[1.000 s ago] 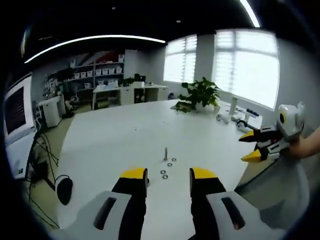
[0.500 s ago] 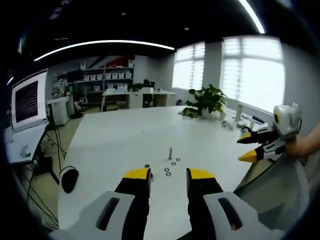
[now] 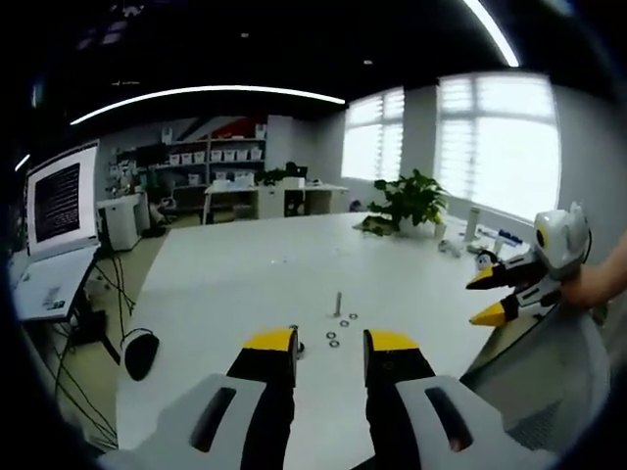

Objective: Place the washer onto the threaded stud by aligning its center hole with the stud, sliding it down to the base, and recovering from edge contact or off-axis alignment until the washer reaches the visible bottom stop.

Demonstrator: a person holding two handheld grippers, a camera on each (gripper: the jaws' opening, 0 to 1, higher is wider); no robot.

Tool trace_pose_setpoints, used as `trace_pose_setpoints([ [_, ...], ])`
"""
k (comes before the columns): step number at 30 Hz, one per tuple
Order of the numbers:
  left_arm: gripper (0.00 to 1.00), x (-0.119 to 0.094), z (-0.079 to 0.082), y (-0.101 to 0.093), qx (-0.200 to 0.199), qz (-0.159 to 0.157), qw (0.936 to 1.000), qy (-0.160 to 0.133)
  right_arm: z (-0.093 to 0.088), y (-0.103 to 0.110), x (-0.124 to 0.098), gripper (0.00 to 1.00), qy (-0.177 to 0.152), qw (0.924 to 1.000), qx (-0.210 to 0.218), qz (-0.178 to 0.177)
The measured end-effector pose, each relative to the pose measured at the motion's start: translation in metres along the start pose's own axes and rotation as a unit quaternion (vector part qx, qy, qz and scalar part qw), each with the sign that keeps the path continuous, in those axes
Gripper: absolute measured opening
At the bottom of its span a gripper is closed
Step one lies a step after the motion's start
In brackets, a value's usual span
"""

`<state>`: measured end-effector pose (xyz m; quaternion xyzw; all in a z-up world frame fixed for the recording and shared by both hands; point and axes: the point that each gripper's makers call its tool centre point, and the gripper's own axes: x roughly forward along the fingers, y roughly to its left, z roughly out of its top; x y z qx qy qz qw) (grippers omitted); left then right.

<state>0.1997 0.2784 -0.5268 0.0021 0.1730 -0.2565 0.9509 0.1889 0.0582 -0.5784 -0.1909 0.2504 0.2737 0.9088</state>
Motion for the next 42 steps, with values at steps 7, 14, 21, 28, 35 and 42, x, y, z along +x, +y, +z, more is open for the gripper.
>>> trace_pose_setpoints([
  [7,0.24,-0.001,0.007,0.001,-0.004,0.004,0.9998,-0.02,0.003,0.0,-0.003,0.45,-0.011,0.9999,0.004,0.001],
  [14,0.3,0.002,0.006,0.001,-0.001,0.009,0.9999,-0.014,0.01,0.001,-0.004,0.45,-0.028,0.9995,0.015,0.008],
  [21,0.33,0.005,0.0,0.002,0.012,0.017,0.9998,0.001,0.024,0.008,-0.006,0.46,-0.061,0.9964,0.043,0.041],
  [28,0.33,0.012,-0.012,0.0,0.04,0.014,0.9985,0.035,0.036,-0.006,-0.006,0.48,-0.079,0.9858,0.135,0.063],
  [35,0.34,0.009,-0.02,0.016,0.044,0.052,0.9959,0.06,0.037,-0.046,0.011,0.5,-0.087,0.9882,0.115,0.052],
  [42,0.33,0.007,-0.025,0.023,0.047,0.071,0.9936,0.074,0.02,-0.067,0.038,0.5,-0.073,0.9874,0.125,0.063],
])
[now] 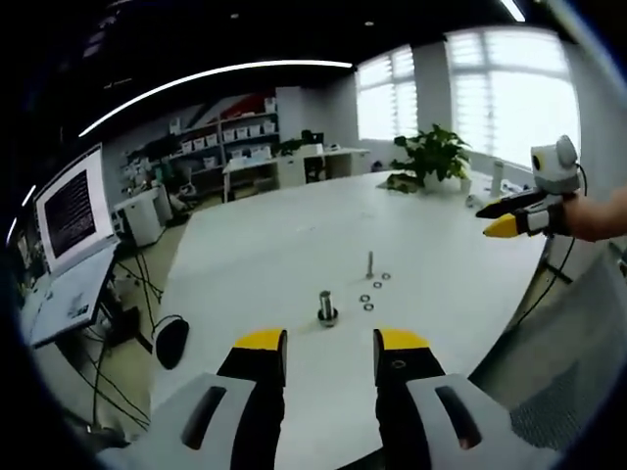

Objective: Place the washer onto the threaded stud by aligning its center hole with the stud, sliding it down to the base, and recovering from edge contact or off-axis alignment until the washer reaches the visible bottom stop.

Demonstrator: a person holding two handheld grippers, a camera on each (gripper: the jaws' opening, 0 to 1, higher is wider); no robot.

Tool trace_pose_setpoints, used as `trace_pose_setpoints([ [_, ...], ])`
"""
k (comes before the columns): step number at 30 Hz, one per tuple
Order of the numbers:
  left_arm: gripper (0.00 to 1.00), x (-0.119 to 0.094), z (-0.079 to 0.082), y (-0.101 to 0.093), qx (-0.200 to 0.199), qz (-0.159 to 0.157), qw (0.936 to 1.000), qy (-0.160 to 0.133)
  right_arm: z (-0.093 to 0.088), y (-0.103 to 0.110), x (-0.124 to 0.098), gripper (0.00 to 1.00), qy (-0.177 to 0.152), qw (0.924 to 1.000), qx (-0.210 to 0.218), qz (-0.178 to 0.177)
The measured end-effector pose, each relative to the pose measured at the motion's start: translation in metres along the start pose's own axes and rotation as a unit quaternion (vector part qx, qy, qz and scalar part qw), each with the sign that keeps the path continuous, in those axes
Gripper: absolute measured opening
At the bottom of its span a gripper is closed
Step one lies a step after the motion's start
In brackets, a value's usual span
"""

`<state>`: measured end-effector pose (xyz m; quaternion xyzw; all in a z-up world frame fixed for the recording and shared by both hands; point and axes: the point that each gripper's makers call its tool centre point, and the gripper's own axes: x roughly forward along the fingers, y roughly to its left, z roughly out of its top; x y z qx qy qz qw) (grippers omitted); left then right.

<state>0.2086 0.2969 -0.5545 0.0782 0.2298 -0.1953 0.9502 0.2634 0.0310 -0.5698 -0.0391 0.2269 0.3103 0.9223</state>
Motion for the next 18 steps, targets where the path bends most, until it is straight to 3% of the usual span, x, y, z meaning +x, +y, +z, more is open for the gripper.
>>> trace_pose_setpoints([
  [10,0.33,0.001,-0.002,-0.001,0.027,0.006,0.9996,0.008,-0.007,-0.014,0.021,0.46,0.011,0.9998,0.013,0.009],
  [15,0.33,0.0,-0.001,-0.002,0.026,0.002,0.9996,0.002,-0.015,-0.018,0.035,0.46,0.025,0.9995,-0.016,0.005],
  [18,0.33,-0.001,0.001,-0.001,0.018,-0.002,0.9998,-0.005,-0.016,-0.02,0.044,0.46,0.027,0.9996,-0.011,0.005],
])
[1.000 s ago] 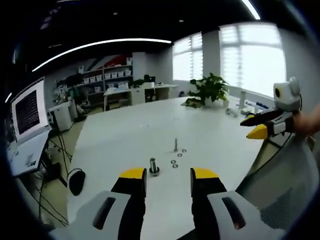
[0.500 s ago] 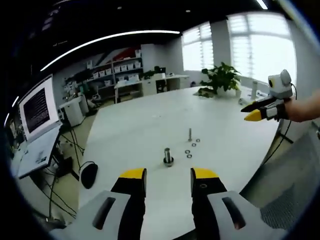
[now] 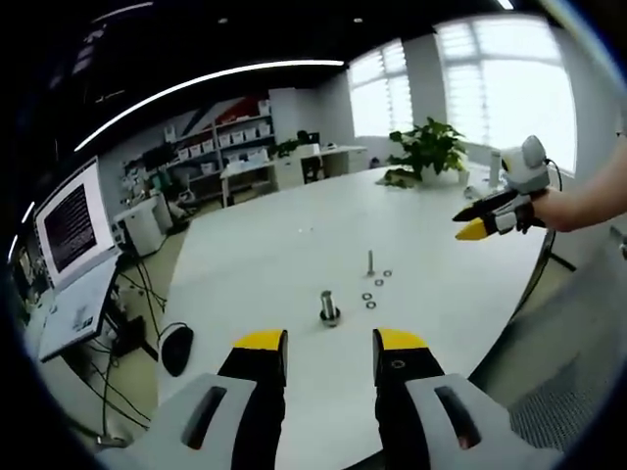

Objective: Place the washer onto the threaded stud by aligning its center hole with the stud, sliding it down to the base, and recovering from edge contact or off-axis alignment until the washer reaches the visible bottom stop.

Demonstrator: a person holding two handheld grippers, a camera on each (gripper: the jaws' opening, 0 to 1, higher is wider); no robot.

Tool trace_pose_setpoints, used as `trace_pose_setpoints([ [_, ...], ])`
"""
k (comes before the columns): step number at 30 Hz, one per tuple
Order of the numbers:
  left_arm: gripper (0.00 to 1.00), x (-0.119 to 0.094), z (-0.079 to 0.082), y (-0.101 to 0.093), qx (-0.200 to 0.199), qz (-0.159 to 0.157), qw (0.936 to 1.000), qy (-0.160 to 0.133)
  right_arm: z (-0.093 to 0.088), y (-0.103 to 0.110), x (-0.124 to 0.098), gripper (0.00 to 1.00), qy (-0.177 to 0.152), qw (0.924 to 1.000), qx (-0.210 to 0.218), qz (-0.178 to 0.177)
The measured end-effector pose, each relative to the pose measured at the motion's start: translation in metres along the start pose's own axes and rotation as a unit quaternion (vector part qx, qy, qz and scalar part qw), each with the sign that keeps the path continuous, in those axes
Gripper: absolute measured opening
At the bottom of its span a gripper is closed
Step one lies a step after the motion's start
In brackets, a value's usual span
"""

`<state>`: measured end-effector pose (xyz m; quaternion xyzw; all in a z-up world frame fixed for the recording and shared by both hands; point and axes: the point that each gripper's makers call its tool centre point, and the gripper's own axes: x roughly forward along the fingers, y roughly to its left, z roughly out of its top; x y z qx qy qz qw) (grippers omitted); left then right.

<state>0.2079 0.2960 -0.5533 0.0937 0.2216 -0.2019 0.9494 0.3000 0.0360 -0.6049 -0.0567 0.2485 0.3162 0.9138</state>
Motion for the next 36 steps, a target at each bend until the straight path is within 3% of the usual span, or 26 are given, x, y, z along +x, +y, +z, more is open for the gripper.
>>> trace_pose_setpoints([
  [6,0.32,0.002,-0.007,0.002,-0.009,0.0,0.9999,0.013,-0.003,0.0,0.024,0.44,0.026,0.9996,-0.007,0.002],
  [14,0.32,-0.001,-0.001,0.003,-0.024,-0.004,0.9997,-0.003,-0.002,-0.006,0.044,0.42,0.046,0.9985,-0.028,0.007],
  [21,0.32,-0.003,0.0,0.012,-0.042,0.011,0.999,-0.011,-0.013,-0.021,0.069,0.36,0.081,0.9933,-0.08,0.018],
  [25,0.32,-0.004,-0.001,0.014,-0.046,0.018,0.9987,-0.01,-0.015,-0.026,0.081,0.36,0.09,0.9928,-0.076,0.022],
  [36,0.32,-0.002,-0.005,0.013,-0.033,0.02,0.9992,0.002,-0.036,-0.037,0.106,0.33,0.145,0.9816,-0.114,0.049],
])
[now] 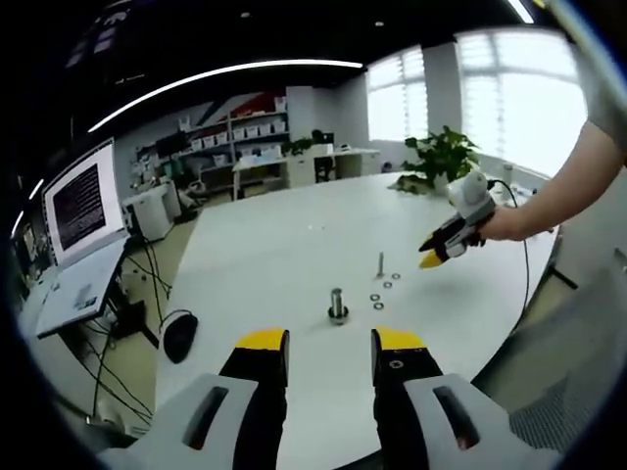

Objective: Place the washer onto the threaded stud by aligning its center hole with the stud, sliding it down to the base, and recovering from edge contact or off-axis alignment until the washer reaches the visible bottom stop.

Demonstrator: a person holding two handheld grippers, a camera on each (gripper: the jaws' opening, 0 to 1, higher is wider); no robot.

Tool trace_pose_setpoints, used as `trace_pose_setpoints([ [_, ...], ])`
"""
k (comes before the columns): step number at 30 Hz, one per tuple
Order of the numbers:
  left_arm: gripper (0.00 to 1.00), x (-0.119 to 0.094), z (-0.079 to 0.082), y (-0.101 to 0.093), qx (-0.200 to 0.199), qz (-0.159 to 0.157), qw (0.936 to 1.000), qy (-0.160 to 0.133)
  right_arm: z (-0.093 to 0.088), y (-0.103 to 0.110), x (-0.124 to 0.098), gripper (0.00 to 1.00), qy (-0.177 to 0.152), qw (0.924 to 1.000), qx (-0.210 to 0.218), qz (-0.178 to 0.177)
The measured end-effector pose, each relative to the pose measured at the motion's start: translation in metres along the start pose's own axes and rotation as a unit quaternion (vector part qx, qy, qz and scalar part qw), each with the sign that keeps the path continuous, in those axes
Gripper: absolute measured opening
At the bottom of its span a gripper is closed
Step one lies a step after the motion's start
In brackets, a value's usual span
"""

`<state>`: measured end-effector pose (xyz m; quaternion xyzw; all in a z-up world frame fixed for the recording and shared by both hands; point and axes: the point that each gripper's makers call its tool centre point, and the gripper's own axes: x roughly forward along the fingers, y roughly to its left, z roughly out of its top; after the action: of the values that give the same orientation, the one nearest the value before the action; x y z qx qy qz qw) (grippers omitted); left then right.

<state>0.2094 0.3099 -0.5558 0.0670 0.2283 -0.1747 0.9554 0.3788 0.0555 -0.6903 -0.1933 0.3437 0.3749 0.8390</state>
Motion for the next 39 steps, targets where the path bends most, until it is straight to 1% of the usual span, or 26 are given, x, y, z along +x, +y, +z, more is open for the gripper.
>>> trace_pose_setpoints([
  [2,0.32,0.0,-0.001,0.0,-0.004,-0.002,1.0,0.001,-0.001,0.0,0.006,0.33,0.007,0.9999,-0.007,0.007],
  [5,0.32,0.0,0.0,0.0,-0.002,-0.001,1.0,0.001,-0.004,0.002,0.015,0.33,0.025,0.9995,-0.005,0.021],
  [8,0.31,0.001,-0.003,-0.001,0.0,-0.002,1.0,0.007,-0.004,0.003,0.022,0.32,0.033,0.999,-0.011,0.026],
  [12,0.31,0.001,-0.004,0.0,0.0,-0.002,1.0,0.008,-0.004,0.004,0.031,0.32,0.048,0.998,-0.026,0.033],
  [15,0.31,0.001,-0.005,0.0,-0.001,-0.002,1.0,0.009,-0.007,0.002,0.038,0.32,0.06,0.997,-0.028,0.039],
  [17,0.31,0.001,-0.004,-0.001,-0.005,-0.005,1.0,0.007,-0.006,0.003,0.039,0.32,0.064,0.9966,-0.021,0.047],
  [19,0.31,0.002,-0.006,-0.001,-0.004,-0.005,0.9999,0.012,-0.005,0.003,0.041,0.32,0.066,0.9961,-0.026,0.053],
  [24,0.3,0.002,-0.007,0.0,-0.003,-0.003,0.9999,0.013,-0.006,0.002,0.048,0.32,0.074,0.9944,-0.045,0.06],
  [26,0.3,0.002,-0.008,0.0,-0.004,-0.004,0.9999,0.015,-0.007,0.005,0.049,0.28,0.081,0.9933,-0.045,0.069],
  [27,0.3,0.002,-0.008,0.0,-0.003,-0.003,0.9999,0.015,-0.01,0.007,0.049,0.25,0.094,0.992,-0.041,0.074],
  [28,0.3,0.002,-0.008,0.0,-0.005,-0.004,0.9999,0.015,-0.01,0.008,0.051,0.24,0.094,0.9917,-0.043,0.077],
  [31,0.3,0.002,-0.009,0.0,-0.004,-0.005,0.9998,0.017,-0.013,0.005,0.054,0.25,0.107,0.9905,-0.05,0.07],
  [34,0.3,0.002,-0.009,-0.001,-0.002,-0.005,0.9998,0.019,-0.017,0.006,0.058,0.26,0.121,0.989,-0.041,0.075],
  [35,0.3,0.002,-0.009,-0.001,-0.002,-0.005,0.9998,0.018,-0.015,0.005,0.059,0.26,0.114,0.9898,-0.044,0.072],
  [39,0.3,0.003,-0.01,-0.001,-0.003,-0.005,0.9998,0.021,-0.011,0.005,0.063,0.25,0.118,0.9883,-0.055,0.079],
])
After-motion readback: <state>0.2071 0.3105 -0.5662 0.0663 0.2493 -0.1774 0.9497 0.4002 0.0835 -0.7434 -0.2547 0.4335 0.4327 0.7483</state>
